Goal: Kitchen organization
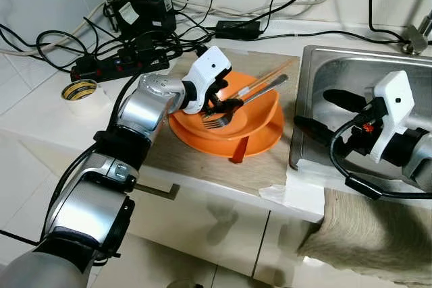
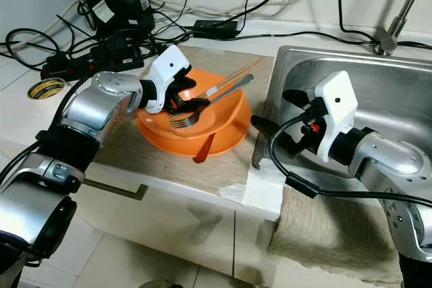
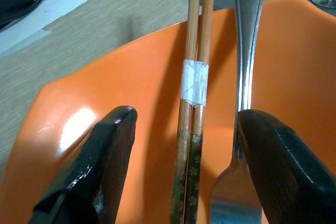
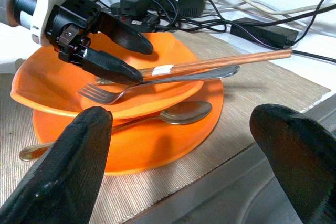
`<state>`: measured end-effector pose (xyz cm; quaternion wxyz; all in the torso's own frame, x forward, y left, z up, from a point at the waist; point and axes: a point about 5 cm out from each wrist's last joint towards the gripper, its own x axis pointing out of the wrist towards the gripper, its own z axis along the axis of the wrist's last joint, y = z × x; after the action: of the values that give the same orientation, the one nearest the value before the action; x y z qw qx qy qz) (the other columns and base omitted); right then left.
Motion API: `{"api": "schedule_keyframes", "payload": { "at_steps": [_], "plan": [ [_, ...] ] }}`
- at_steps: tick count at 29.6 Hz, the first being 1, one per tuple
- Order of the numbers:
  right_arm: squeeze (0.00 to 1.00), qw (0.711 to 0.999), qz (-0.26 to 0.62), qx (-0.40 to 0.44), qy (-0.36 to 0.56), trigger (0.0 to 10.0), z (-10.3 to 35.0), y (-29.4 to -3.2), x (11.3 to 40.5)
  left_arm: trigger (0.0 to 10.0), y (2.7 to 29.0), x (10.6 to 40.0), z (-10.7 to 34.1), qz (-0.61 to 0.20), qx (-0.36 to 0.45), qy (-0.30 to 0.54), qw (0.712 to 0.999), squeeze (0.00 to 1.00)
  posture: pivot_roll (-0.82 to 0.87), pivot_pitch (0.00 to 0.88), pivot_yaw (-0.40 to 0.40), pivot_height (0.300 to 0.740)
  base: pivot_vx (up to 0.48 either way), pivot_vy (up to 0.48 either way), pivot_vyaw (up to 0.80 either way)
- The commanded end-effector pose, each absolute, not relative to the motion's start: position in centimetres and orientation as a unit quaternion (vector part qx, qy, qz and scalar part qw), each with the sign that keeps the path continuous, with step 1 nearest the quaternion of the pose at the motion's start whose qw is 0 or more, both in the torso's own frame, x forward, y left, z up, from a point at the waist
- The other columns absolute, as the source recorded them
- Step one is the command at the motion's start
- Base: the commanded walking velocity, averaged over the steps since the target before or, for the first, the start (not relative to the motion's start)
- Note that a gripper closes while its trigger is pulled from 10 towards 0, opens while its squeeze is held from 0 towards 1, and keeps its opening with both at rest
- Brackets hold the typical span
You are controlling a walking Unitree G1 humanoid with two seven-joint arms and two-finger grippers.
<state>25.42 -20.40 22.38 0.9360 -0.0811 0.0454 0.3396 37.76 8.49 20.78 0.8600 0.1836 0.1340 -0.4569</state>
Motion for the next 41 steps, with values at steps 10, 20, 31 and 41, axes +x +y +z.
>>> {"api": "schedule_keyframes", "payload": {
  "at_steps": [10, 20, 31, 41],
  "plan": [
    [0.00, 0.933, 0.348, -0.079, 0.043, 10.0, 22.20, -19.90, 25.70, 4.6, 9.19, 37.93, 19.87, -0.446, 0.223, 0.154, 0.853, 0.16, -0.07, 0.000, 0.099, 0.740, 0.000, 0.000, 0.00],
    [0.00, 0.933, 0.349, -0.080, 0.039, 10.0, 22.25, -19.77, 25.75, 0.0, 9.17, 37.70, 19.33, -0.457, 0.250, 0.151, 0.840, 0.00, -0.07, 0.000, 0.096, 0.740, 0.000, 0.000, 0.00],
    [0.00, 0.932, 0.350, -0.082, 0.040, 10.0, 22.34, -19.83, 25.86, 0.0, 9.09, 37.53, 18.97, -0.470, 0.259, 0.149, 0.831, 0.00, -0.08, 0.000, 0.089, 0.740, 0.000, 0.000, 0.00],
    [0.00, 0.933, 0.348, -0.082, 0.038, 10.0, 22.30, -19.78, 26.01, 0.0, 9.16, 37.83, 19.42, -0.465, 0.232, 0.142, 0.843, 0.00, -0.07, 0.000, 0.087, 0.740, 0.000, 0.000, 0.00]
  ]
}}
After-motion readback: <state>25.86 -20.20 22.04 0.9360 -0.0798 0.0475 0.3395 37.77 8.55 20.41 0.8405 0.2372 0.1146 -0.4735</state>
